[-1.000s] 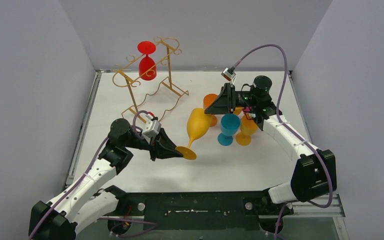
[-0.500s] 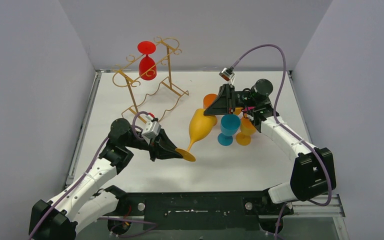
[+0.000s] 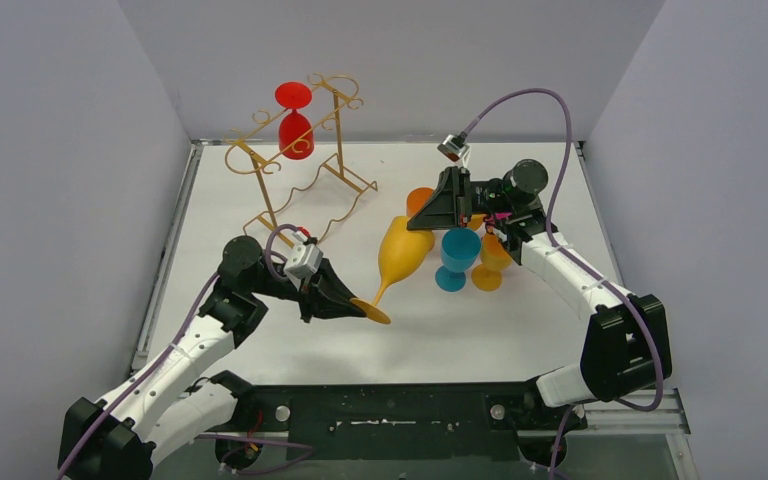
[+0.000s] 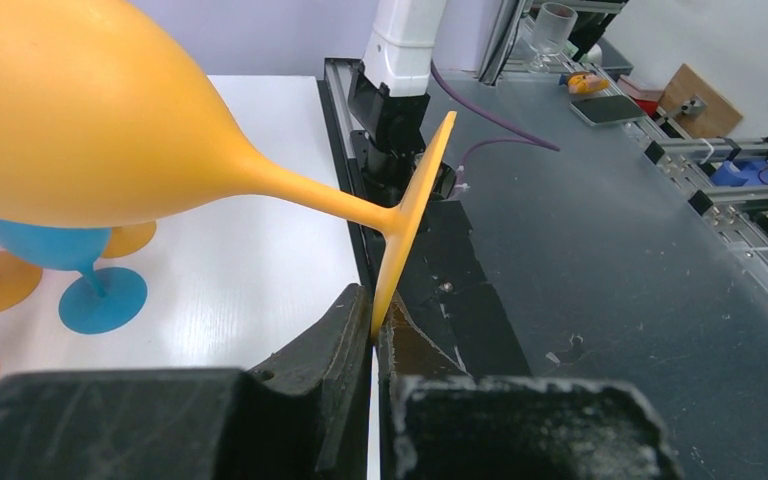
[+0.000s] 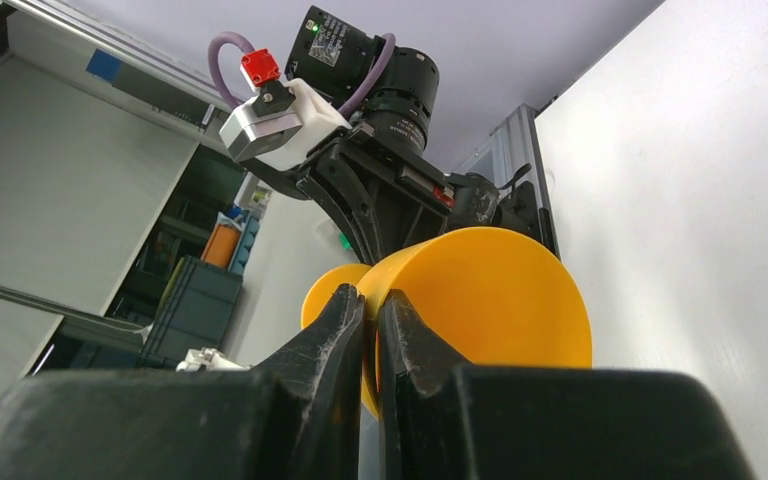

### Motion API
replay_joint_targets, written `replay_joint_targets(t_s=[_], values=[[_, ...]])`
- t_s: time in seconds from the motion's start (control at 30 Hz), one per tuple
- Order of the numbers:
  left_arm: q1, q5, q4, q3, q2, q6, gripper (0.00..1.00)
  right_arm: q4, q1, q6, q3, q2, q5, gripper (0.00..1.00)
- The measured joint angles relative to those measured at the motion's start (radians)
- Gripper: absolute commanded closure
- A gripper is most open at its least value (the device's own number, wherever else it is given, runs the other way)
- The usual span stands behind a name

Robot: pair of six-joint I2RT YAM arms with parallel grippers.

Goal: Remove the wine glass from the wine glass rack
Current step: Place the wine glass at the center of the board.

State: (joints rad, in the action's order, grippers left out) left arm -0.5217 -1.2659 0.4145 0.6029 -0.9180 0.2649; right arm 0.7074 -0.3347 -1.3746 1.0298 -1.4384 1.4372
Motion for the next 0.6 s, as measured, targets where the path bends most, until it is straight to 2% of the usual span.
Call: replay_joint_targets(t_s=[0.13,0.17,0.2,0.43,0.5,0.6], values=[[0.0,0.002,-0.001,0.0,0.0,0.003,1.0,-0.001,0.0,0.009,-0.001,0.0,-0.003,1.0],[0.0,0.002,-0.002,0.0,0.0,0.005,0.96,-0.005,0.0,0.017,-0.003,0.0,-0.006,1.0],[0.0,0.003,-0.005,0.0,0.0,0.007,0.84,-0.009,0.0,0.025,-0.007,0.0,-0.009,1.0],[0.0,0.081,-0.065,0.0,0.007,0.003,0.67,-0.063,-0.007,0.089,-0.032,0.002,-0.025,1.0],[0.001,0.1,-0.08,0.0,0.013,0.0,0.6,-0.121,-0.007,0.144,-0.031,0.006,-0.031,1.0],[0.001,0.127,-0.101,0.0,0.022,-0.017,0.54,-0.258,-0.007,0.263,-0.016,0.008,-0.048,1.0]])
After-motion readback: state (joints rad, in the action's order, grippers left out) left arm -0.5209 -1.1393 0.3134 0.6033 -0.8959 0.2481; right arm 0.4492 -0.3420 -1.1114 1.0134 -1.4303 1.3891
